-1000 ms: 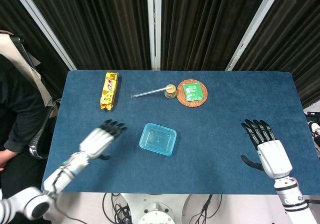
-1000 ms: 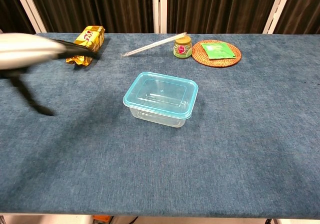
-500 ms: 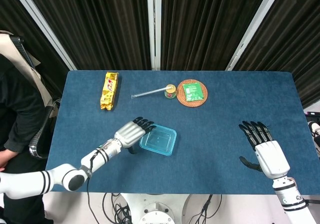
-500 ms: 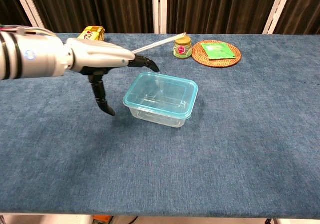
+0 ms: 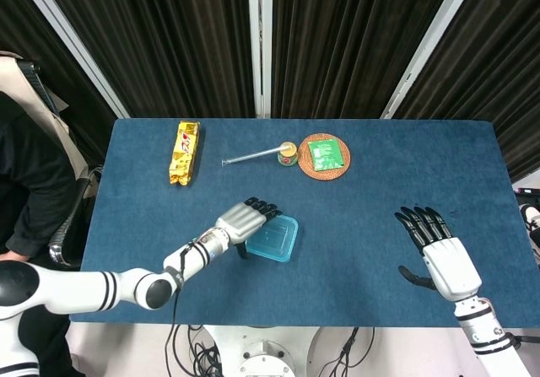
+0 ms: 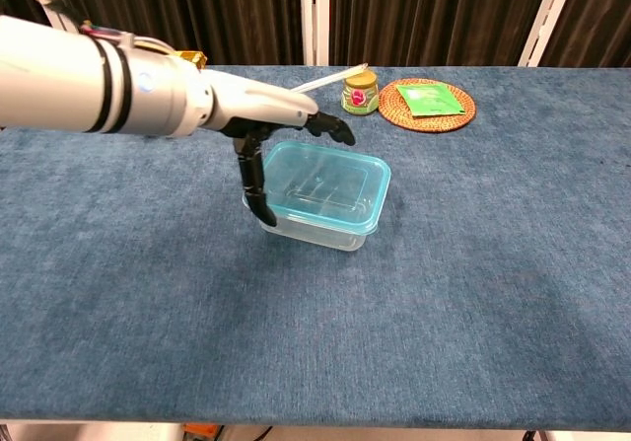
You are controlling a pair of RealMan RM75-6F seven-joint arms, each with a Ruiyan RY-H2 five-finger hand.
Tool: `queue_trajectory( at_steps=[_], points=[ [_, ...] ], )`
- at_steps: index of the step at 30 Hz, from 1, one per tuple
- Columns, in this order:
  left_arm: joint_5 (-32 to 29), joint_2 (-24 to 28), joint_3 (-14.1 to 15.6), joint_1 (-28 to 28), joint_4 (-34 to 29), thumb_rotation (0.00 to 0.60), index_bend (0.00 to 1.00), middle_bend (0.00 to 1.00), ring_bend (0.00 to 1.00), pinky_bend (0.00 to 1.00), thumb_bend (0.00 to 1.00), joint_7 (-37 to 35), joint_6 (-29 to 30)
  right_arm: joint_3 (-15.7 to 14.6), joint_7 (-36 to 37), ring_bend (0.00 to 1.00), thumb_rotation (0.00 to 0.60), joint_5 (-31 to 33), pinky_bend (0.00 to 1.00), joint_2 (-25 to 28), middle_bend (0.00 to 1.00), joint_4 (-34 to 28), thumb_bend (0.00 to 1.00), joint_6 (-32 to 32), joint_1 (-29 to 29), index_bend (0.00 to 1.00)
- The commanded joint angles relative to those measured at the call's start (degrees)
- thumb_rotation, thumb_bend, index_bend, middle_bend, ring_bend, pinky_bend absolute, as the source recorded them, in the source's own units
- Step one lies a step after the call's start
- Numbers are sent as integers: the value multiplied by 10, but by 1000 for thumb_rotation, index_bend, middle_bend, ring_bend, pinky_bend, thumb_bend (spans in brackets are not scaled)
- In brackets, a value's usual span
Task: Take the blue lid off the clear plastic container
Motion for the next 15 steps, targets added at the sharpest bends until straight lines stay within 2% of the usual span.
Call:
queue_trajectory(
  at_steps=[1, 8, 15],
  points=[
    [-30, -5, 14, -27, 6, 600, 9, 0, 0, 72, 51, 5, 4, -1, 2, 0, 600, -2, 0, 0, 50, 0, 118, -1, 0, 0],
    [-78, -20, 35, -56, 22, 600, 11, 2, 11, 118, 51, 3, 23, -7, 12, 0, 600, -21, 0, -14, 50, 6, 119, -28, 18, 0],
    [-79, -35, 33, -54, 31, 600, 75, 137, 164, 264, 50, -28, 40, -3, 8, 0, 600, -42, 0, -79, 49, 45, 118, -66, 54, 0]
  ],
)
